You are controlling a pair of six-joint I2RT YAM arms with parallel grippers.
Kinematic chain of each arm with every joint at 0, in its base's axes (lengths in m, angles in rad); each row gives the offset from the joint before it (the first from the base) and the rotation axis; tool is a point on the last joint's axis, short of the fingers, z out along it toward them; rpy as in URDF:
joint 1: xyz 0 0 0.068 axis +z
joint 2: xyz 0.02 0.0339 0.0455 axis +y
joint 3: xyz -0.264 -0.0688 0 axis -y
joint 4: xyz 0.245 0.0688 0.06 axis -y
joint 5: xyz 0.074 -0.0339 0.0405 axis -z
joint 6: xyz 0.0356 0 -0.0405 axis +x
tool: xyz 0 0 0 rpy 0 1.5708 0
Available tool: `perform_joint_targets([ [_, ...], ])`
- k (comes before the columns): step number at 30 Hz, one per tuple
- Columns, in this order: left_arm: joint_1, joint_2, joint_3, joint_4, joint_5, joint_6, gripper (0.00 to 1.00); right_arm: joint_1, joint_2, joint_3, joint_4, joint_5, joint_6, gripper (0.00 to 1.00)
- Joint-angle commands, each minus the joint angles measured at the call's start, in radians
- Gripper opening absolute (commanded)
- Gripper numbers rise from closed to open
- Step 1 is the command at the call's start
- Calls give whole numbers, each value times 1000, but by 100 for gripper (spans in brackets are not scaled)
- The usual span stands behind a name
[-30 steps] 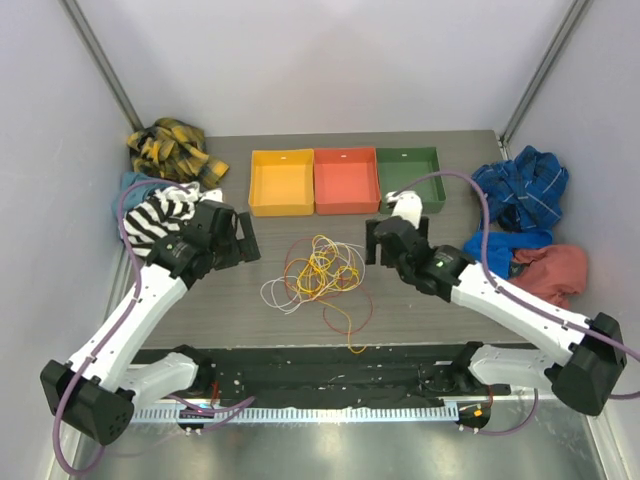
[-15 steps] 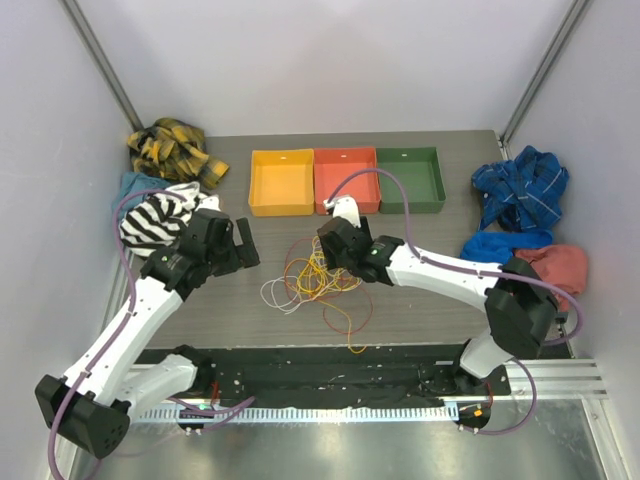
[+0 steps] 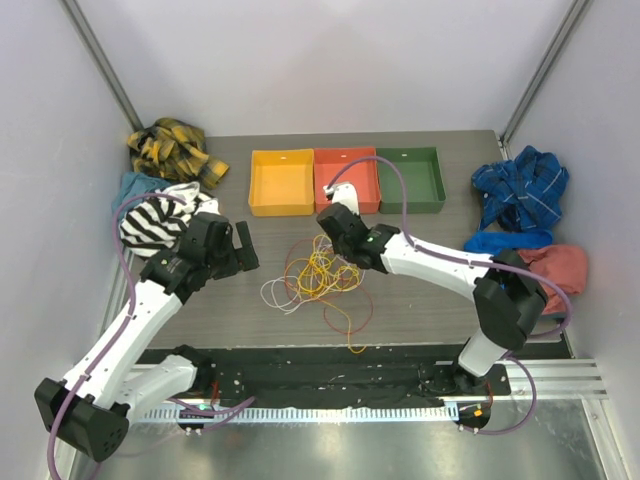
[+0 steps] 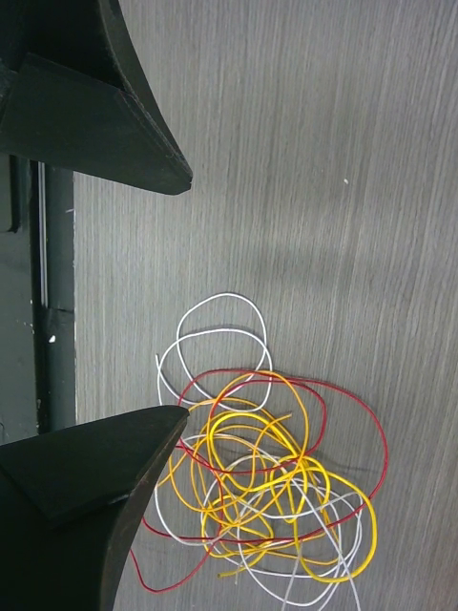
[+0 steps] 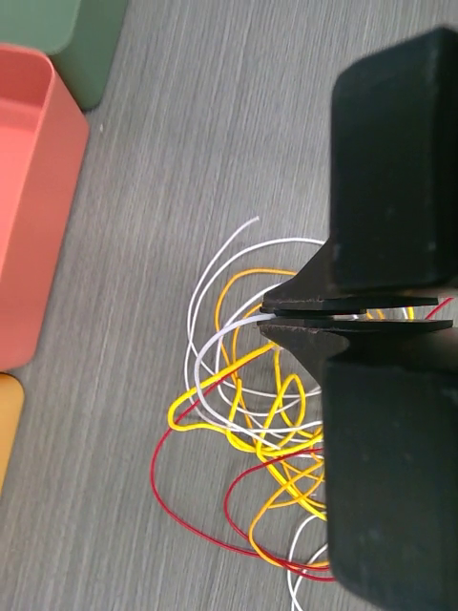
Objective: Untangle the cables
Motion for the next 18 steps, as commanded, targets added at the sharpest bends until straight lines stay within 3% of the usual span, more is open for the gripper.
perform_joint_targets([
  [1,-4,-10,15,30,13,2,100,1,-155,136,-53,66,-28,1],
  [6,-4,16,48,50,34,-1,100,1,-223,458,-269,98,-121,1],
  [11,-4,50,71,66,42,-4,100,4,-172,955,-509,104,-176,1],
  [18,-4,65,88,83,52,-15,100,27,-235,1041,-495,179,-195,1],
])
